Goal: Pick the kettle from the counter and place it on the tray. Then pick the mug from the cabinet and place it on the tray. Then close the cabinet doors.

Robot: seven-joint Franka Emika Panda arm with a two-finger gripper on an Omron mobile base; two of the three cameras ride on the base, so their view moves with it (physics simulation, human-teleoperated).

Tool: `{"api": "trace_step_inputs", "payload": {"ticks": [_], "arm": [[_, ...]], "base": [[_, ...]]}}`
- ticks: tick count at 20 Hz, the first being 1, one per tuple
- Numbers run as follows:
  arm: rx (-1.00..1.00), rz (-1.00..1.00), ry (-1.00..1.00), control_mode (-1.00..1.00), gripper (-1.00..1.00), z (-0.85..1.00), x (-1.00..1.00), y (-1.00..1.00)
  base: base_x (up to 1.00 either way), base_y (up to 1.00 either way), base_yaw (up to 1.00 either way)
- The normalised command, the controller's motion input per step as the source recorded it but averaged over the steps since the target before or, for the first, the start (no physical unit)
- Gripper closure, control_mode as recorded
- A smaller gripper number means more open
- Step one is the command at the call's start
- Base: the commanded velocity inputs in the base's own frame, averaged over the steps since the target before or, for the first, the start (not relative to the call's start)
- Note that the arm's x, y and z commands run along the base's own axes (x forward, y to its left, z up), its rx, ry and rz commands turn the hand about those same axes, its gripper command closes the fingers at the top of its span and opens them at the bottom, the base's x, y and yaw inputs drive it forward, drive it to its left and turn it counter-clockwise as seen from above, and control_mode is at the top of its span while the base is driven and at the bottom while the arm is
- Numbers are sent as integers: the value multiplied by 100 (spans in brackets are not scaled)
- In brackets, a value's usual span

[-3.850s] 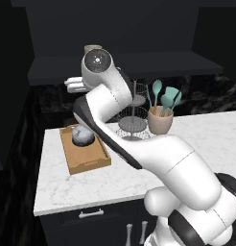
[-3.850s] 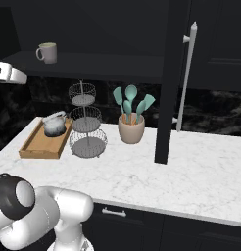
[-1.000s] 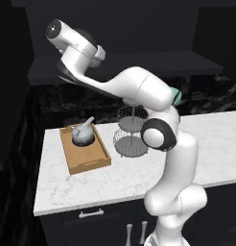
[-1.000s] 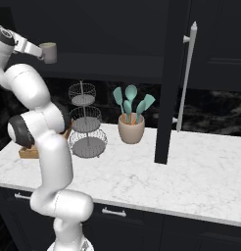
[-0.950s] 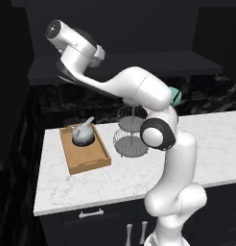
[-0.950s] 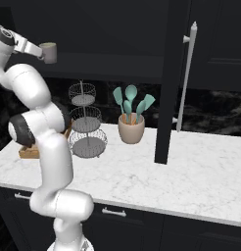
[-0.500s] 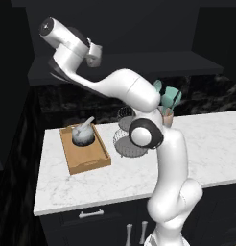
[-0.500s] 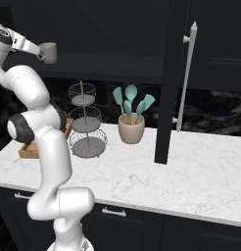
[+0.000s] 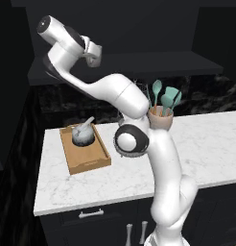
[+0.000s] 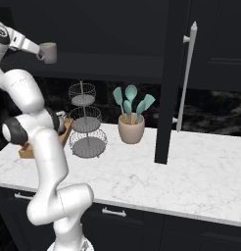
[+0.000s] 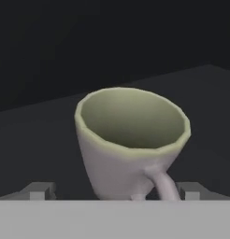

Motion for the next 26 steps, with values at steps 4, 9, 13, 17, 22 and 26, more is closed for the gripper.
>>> {"api": "trace_step_inputs", "payload": {"ticks": [4,9,13,17,22,26], "arm": [[0,0,-1,-100,-100,-17,4,-23],[0,0,-4,-100,-100,-5,3,-14],[0,0,-4,-100,100,-7,0,-10],[0,0,-6,-100,100,-10,0,-7],[0,0,-9,-100,100,-7,-2,-5],[3,0,-9,-100,100,0,-34,0]], "base": [[0,0,0],[0,0,0],[0,0,0],[0,0,0],[0,0,0],[0,0,0]]}}
